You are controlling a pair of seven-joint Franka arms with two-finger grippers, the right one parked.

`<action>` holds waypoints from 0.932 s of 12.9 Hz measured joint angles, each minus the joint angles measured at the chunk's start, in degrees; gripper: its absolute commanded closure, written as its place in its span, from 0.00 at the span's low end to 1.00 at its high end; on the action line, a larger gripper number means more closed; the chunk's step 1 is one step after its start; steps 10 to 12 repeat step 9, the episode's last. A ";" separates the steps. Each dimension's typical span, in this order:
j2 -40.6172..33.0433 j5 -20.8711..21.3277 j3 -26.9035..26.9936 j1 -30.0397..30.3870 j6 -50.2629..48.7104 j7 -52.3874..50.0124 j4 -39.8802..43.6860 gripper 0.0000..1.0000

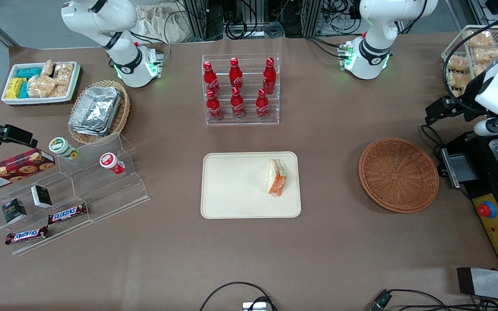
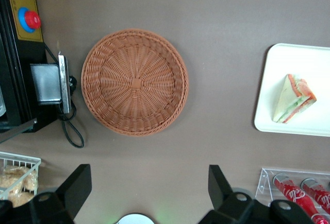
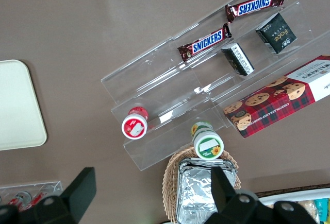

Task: Place sandwich from basket to tray

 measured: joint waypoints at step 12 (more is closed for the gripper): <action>-0.02 -1.51 0.28 0.24 -1.47 0.00 -0.72 0.00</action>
